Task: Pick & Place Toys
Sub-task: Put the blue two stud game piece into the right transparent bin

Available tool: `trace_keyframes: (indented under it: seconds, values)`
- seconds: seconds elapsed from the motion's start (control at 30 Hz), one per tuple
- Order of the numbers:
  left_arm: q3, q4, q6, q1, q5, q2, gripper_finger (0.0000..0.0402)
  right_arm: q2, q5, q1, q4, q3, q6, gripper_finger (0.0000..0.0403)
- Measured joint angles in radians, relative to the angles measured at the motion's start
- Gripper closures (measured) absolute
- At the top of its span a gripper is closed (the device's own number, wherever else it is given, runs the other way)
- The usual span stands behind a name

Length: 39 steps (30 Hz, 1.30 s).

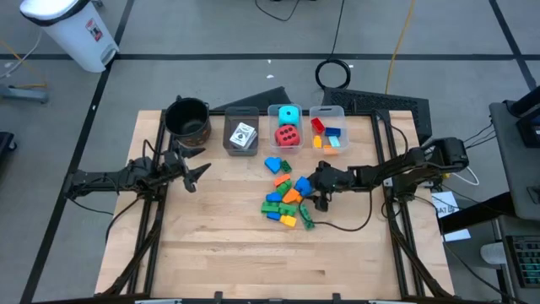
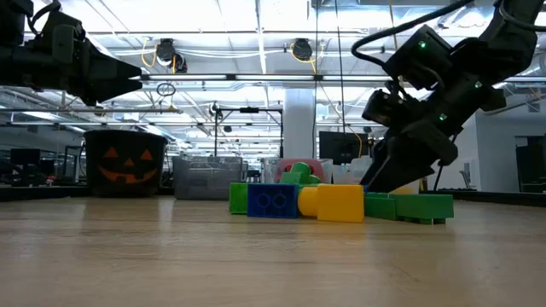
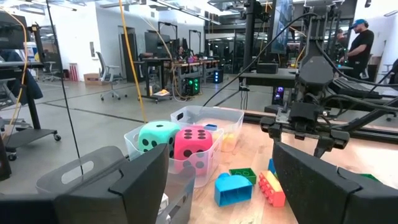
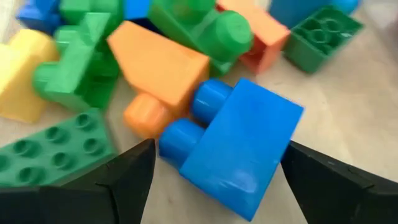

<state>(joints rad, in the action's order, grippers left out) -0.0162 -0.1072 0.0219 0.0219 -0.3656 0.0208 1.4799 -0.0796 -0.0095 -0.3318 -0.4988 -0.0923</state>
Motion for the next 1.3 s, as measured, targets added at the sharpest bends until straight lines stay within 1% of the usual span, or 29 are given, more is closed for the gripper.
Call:
trace_keyframes:
  seconds: [0.1,0.17,0.3,0.53,0.73,0.9,1.1,1.17,1.3]
  values:
    - [0.0,0.001,0.0,0.0,0.0,0.0,0.011,0.0,-0.054,-0.002,0.009,0.0,0.0,0.0094]
    - [0.0,0.0,0.0,0.0,0.0,0.0,0.011,0.0,-0.052,-0.008,0.016,0.0,-0.009,0.0104]
    - [0.0,0.0,0.0,0.0,0.0,0.0,0.011,-0.001,-0.05,-0.011,0.026,0.0,-0.024,0.0137]
    - [0.0,0.0,0.0,0.0,0.0,0.0,0.011,0.001,-0.046,-0.011,0.049,0.002,0.024,0.02]
    - [0.0,0.0,0.0,0.0,0.0,0.0,0.011,0.0,-0.046,-0.011,0.053,0.0,0.037,0.0268]
    - [0.0,0.001,0.0,0.0,0.0,0.0,0.011,0.0,-0.046,-0.011,0.048,0.0,0.08,0.0329]
    - [0.0,0.0,0.0,0.0,0.0,0.0,0.011,0.0,-0.044,-0.011,0.045,0.0,0.137,0.0389]
    - [0.0,0.0,0.0,0.0,0.0,0.0,0.011,0.0,-0.025,-0.011,0.045,0.0,0.154,0.0399]
    - [0.0,0.0,0.0,0.0,0.0,0.0,0.011,0.0,0.017,-0.011,0.015,0.0,0.212,0.0398]
